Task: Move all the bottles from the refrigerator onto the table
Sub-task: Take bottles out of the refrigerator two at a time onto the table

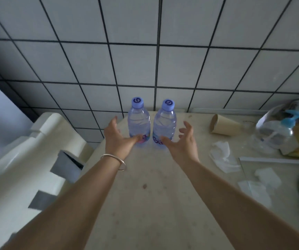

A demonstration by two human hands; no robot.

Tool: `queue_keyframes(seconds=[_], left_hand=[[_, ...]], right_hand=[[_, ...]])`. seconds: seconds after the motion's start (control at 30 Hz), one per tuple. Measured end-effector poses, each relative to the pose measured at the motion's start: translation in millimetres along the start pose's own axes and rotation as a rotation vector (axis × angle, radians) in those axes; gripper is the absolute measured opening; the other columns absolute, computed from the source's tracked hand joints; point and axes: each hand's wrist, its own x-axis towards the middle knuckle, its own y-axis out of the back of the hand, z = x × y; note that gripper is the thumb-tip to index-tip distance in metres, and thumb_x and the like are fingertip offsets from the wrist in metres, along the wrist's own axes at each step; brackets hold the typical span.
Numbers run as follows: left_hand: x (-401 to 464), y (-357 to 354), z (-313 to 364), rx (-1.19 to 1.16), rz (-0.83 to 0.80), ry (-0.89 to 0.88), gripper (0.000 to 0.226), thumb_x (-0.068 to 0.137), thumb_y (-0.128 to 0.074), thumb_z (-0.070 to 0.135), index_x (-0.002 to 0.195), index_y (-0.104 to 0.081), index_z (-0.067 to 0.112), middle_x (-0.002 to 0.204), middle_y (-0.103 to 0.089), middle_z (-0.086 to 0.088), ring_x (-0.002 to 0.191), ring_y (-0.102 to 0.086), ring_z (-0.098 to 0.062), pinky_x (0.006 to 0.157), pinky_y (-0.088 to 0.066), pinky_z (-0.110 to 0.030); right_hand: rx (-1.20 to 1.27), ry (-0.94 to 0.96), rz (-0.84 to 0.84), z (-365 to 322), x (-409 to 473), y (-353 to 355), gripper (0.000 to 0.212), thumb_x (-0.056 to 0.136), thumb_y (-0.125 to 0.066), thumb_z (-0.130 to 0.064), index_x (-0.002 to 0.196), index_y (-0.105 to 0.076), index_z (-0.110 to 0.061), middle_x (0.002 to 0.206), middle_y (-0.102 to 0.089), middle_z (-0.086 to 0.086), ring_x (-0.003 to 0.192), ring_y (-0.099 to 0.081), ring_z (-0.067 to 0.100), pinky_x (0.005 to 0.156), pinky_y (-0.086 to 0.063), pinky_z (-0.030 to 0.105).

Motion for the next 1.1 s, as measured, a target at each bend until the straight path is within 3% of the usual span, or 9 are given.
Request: queue_keyframes(seconds=[0.1, 0.37, 0.47, 0.57, 0.73, 0.87, 0.97, 1.03, 1.1], left_hand=[[-39.7, 23.8, 18.7, 0.075, 0.001, -0.014, 0.090, 0.066, -0.083, 0.024, 0.140, -0.035, 0.010, 0.141, -0.037, -0.013, 0.097, -0.051, -0.016, 0.082, -0.042, -0.027], [-202.7, 56.5, 72.9, -0.002, -0.069, -0.119, 0.043, 0.076, -0.074, 0.019, 0.114, -0.054, 0.020, 0.122, -0.055, -0.004, 0.093, -0.059, -0.015, 0.079, -0.042, -0.024], [-278.6, 73.0, 77.1, -0.028, -0.077, -0.139, 0.043, 0.071, -0.075, 0.028, 0.110, -0.057, 0.022, 0.119, -0.059, -0.004, 0.091, -0.061, -0.015, 0.081, -0.047, -0.025], [-357.1, 90.9, 75.7, -0.050, -0.059, -0.138, 0.043, 0.062, -0.070, 0.039, 0.102, -0.057, 0.027, 0.115, -0.062, -0.003, 0.091, -0.064, -0.017, 0.092, -0.050, -0.036], [-464.2, 117.2, 68.9, -0.018, -0.030, -0.164, 0.027, 0.080, -0.071, 0.021, 0.103, -0.056, 0.026, 0.116, -0.060, 0.001, 0.089, -0.061, -0.009, 0.083, -0.046, -0.026], [-526.8, 145.7, 71.7, -0.041, -0.015, -0.185, 0.029, 0.077, -0.072, 0.025, 0.102, -0.057, 0.027, 0.115, -0.062, 0.000, 0.092, -0.065, -0.015, 0.092, -0.049, -0.036], [-568.4, 167.2, 73.4, -0.076, -0.006, -0.219, 0.037, 0.066, -0.068, 0.036, 0.100, -0.058, 0.027, 0.111, -0.063, 0.001, 0.082, -0.062, -0.012, 0.092, -0.049, -0.038], [-594.5, 180.8, 67.7, -0.091, -0.025, -0.238, 0.037, 0.069, -0.071, 0.032, 0.103, -0.059, 0.023, 0.111, -0.063, 0.000, 0.078, -0.060, -0.012, 0.091, -0.050, -0.040], [-620.9, 193.3, 55.6, -0.100, -0.055, -0.249, 0.036, 0.075, -0.072, 0.025, 0.109, -0.059, 0.019, 0.110, -0.061, 0.000, 0.077, -0.059, -0.012, 0.090, -0.050, -0.040]], right_hand=[[0.013, 0.046, 0.027, -16.3, -35.3, 30.2, 0.087, 0.075, -0.073, -0.040, 0.144, -0.024, -0.022, 0.135, -0.047, 0.000, 0.122, -0.048, 0.017, 0.093, -0.041, 0.030], [0.024, 0.128, -0.010, -23.1, -179.9, 116.1, 0.069, 0.077, -0.071, -0.044, 0.134, -0.039, -0.022, 0.126, -0.052, -0.001, 0.118, -0.050, 0.016, 0.092, -0.039, 0.028], [0.004, 0.173, -0.021, -16.6, -240.8, 148.5, 0.068, 0.077, -0.070, -0.044, 0.133, -0.040, -0.020, 0.125, -0.054, 0.001, 0.117, -0.051, 0.018, 0.095, -0.040, 0.030], [0.022, 0.199, -0.048, -13.0, -301.9, 177.0, 0.065, 0.079, -0.069, -0.042, 0.133, -0.040, -0.019, 0.125, -0.052, 0.001, 0.118, -0.050, 0.018, 0.098, -0.040, 0.032], [0.020, 0.215, -0.101, -7.1, -404.0, 216.1, 0.065, 0.081, -0.066, -0.045, 0.135, -0.038, -0.022, 0.125, -0.049, -0.002, 0.118, -0.047, 0.016, 0.097, -0.041, 0.034], [-0.018, 0.216, -0.107, -2.0, -469.9, 244.0, 0.065, 0.082, -0.064, -0.046, 0.136, -0.037, -0.022, 0.127, -0.049, -0.001, 0.118, -0.049, 0.018, 0.092, -0.040, 0.031], [-0.025, 0.218, -0.084, 1.8, -519.2, 257.0, 0.065, 0.082, -0.064, -0.047, 0.136, -0.037, -0.022, 0.128, -0.049, -0.001, 0.116, -0.050, 0.018, 0.086, -0.038, 0.027], [-0.031, 0.217, -0.061, 8.3, -556.0, 259.9, 0.065, 0.082, -0.063, -0.047, 0.136, -0.037, -0.021, 0.128, -0.049, -0.001, 0.112, -0.050, 0.017, 0.080, -0.041, 0.026], [-0.050, 0.213, -0.042, 18.3, -593.6, 257.6, 0.065, 0.082, -0.063, -0.048, 0.136, -0.037, -0.021, 0.128, -0.049, -0.001, 0.113, -0.050, 0.017, 0.083, -0.044, 0.028]])
